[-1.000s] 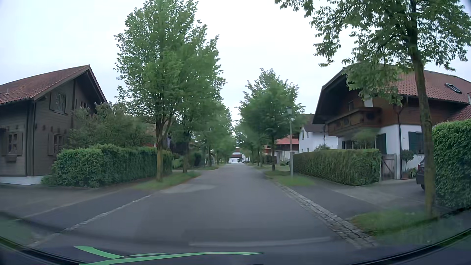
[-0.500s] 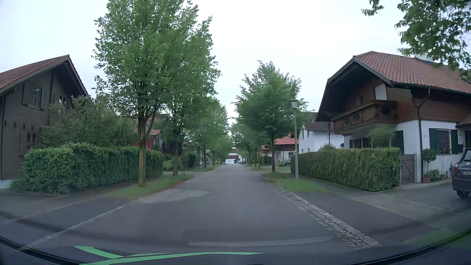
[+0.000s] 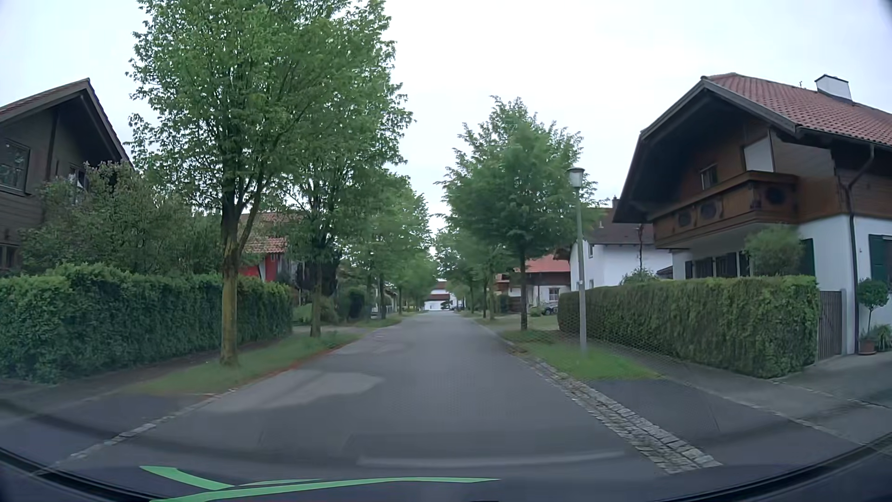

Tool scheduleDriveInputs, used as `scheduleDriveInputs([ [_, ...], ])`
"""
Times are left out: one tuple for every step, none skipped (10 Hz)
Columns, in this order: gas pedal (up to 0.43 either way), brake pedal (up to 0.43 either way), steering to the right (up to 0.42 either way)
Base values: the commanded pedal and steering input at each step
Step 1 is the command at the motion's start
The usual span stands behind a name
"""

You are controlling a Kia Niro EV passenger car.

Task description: Follow the waypoints while adhering to traffic rules and regulations

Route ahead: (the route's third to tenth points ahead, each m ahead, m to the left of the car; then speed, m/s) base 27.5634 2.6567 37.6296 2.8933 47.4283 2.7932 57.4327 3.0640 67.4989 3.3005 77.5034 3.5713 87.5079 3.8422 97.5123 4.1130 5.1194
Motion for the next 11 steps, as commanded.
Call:
scheduleDriveInputs([
  [0.118, 0.0, 0.006],
  [0.118, 0.0, 0.006],
  [0.118, 0.0, 0.006],
  [0.118, 0.0, 0.006],
  [0.118, 0.0, 0.006],
  [0.118, 0.0, 0.006],
  [0.118, 0.0, 0.006],
  [0.118, 0.0, 0.006],
  [0.118, 0.0, 0.006],
  [0.118, 0.0, 0.006],
  [0.118, 0.0, 0.005],
])
